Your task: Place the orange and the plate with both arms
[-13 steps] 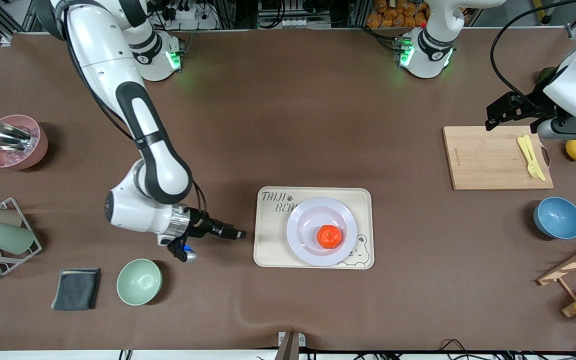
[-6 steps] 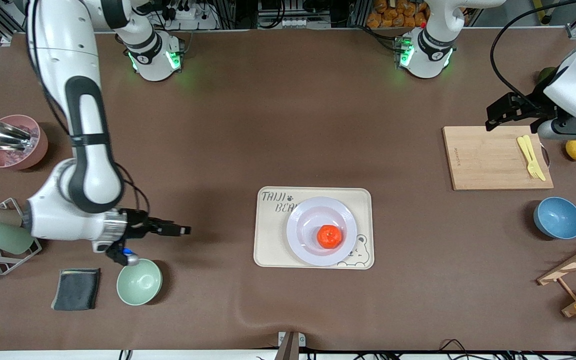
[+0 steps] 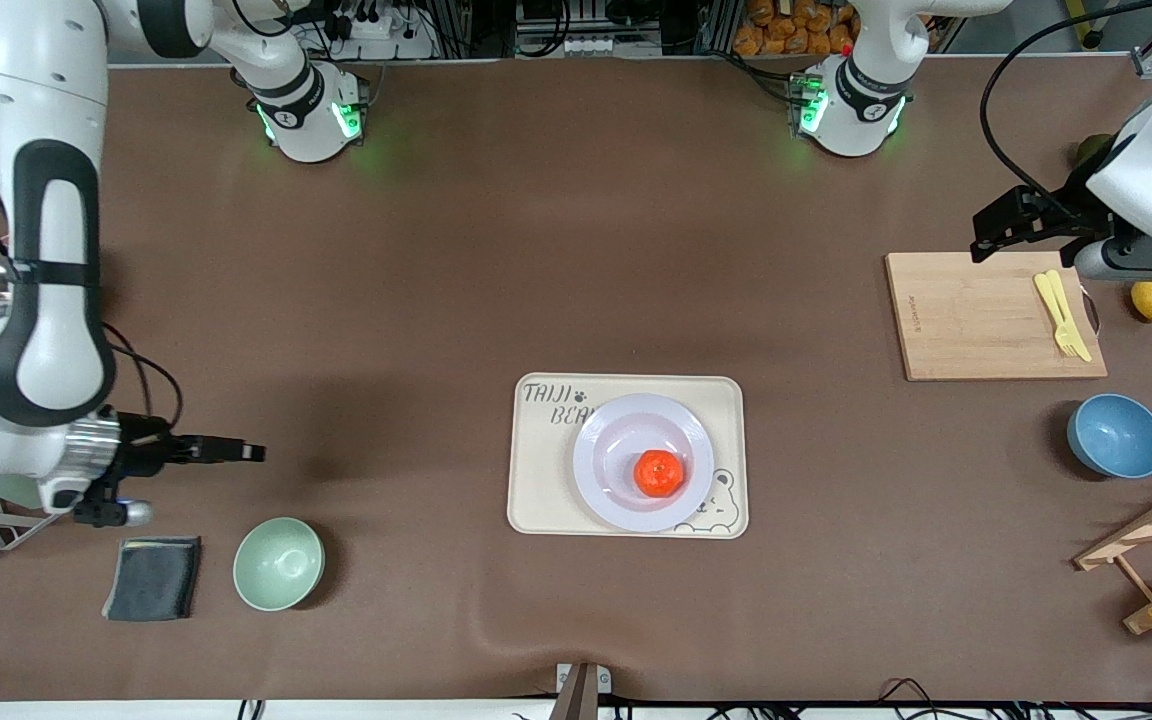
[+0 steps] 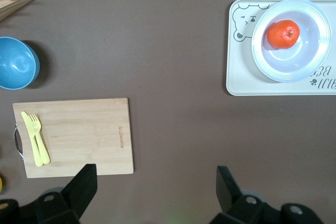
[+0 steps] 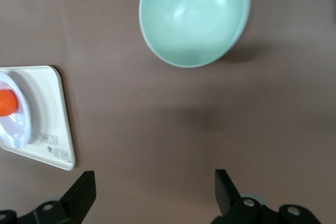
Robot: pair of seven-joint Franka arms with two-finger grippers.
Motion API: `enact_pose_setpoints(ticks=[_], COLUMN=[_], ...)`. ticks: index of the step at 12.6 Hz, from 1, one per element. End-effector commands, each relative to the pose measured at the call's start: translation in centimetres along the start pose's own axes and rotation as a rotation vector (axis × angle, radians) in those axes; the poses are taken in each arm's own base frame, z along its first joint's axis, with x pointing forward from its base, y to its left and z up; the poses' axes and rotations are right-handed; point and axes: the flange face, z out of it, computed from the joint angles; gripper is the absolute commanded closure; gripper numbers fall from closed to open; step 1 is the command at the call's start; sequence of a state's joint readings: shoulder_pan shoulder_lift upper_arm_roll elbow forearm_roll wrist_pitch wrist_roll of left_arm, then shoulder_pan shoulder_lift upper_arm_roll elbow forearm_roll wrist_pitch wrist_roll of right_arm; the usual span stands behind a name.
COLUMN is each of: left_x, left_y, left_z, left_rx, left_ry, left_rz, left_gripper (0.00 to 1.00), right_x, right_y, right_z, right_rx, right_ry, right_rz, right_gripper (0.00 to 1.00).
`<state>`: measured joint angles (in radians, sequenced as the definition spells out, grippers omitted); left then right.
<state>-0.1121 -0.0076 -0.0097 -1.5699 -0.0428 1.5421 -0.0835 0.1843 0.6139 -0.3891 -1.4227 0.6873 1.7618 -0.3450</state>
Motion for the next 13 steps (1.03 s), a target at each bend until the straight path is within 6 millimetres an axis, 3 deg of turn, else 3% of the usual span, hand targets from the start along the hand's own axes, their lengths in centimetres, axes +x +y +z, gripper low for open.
enact_pose_setpoints(ticks=[1,3,5,9,13], left_x=[0.0,0.1,0.1,0.1,0.1], left_y=[-0.1,-0.1,-0.1,-0.1,-0.1], left_z=[-0.3,-0.3,-0.2,-0.2,-0.2], left_rx=[-0.013,-0.014,-0.014,-0.014,-0.014], left_ry=[0.010,0.012,0.013,0.013,0.012], left_rz=[-0.015,-0.016,-0.016,-0.016,-0.016], left_gripper=[0.00,0.00,0.00,0.00,0.00], right_x=[-2.1,-3.1,-5.1,-11.5,-15.8], right_y=[-1.3,-2.2,-4.4,-12.1,-12.1], right_z=[-6.0,-9.4,-12.9,-18.1,-19.1], right_rx=[-0.031,-0.082,-0.139,-0.376,-0.414], right_ry=[-0.003,0.018,0.013,-0.014,0.088], right_rz=[-0.070,-0.097,-0.121,0.022,0.005], right_gripper=[0.00,0.00,0.00,0.00,0.00])
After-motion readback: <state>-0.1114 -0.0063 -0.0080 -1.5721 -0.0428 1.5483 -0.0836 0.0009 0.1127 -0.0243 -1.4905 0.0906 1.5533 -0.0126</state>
